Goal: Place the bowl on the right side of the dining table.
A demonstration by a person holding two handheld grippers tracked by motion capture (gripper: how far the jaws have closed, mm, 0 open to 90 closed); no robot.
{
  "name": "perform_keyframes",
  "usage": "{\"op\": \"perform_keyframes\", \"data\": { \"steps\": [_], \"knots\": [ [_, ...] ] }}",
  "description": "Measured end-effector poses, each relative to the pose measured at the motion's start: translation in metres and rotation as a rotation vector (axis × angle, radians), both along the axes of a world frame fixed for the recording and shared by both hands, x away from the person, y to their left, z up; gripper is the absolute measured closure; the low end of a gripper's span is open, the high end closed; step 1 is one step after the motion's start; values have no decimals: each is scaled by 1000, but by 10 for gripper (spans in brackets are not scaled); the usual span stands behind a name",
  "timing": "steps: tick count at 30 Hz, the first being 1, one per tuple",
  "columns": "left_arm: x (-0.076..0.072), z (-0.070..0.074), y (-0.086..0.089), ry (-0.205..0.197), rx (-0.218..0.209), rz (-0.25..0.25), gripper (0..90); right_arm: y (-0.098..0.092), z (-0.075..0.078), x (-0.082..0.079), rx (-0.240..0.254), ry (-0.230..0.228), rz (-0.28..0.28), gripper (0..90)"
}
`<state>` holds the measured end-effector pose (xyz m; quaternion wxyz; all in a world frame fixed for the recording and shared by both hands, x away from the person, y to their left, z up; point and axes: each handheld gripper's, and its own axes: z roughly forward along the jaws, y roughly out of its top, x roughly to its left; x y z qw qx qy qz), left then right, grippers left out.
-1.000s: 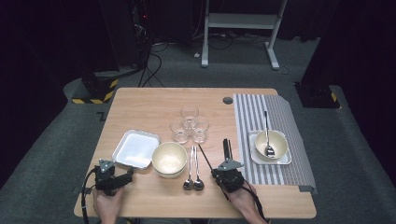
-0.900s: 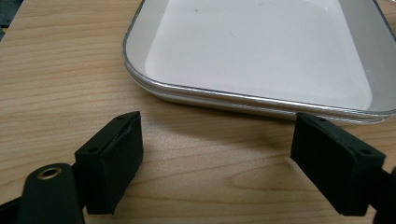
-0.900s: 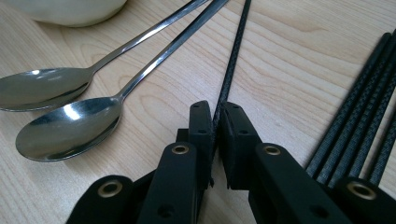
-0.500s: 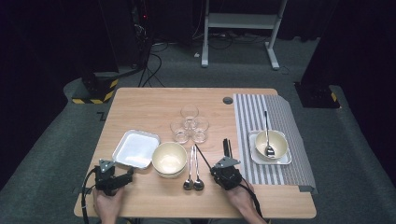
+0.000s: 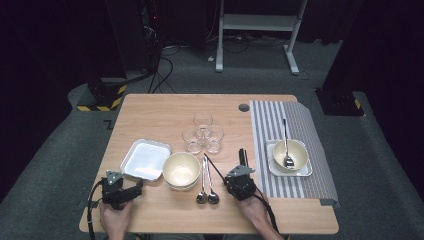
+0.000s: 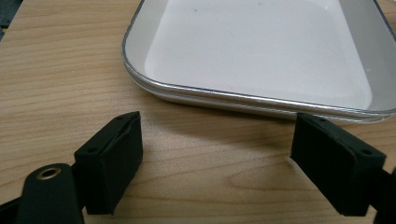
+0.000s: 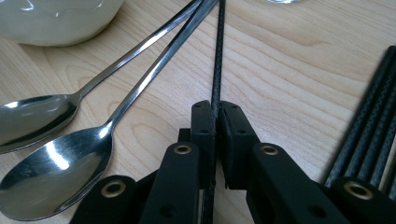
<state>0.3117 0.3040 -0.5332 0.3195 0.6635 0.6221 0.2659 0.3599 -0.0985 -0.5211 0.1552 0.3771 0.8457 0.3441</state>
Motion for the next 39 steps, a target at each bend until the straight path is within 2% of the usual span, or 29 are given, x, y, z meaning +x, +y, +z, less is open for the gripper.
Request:
{"op": "perform_keyframes", "data": {
  "steps": [2,13,30,39],
  "knots": [
    [0,0,0,0,0,-1,167,1,0,0,-8,-11,4,847],
    [0,0,0,2,3,-3,166,6,1,5,-28,-7,6,850],
    [0,0,0,3,4,-4,166,9,3,15,-35,7,8,851],
    [0,0,-1,3,5,-5,165,10,3,18,-32,19,-13,854]
  ]
}}
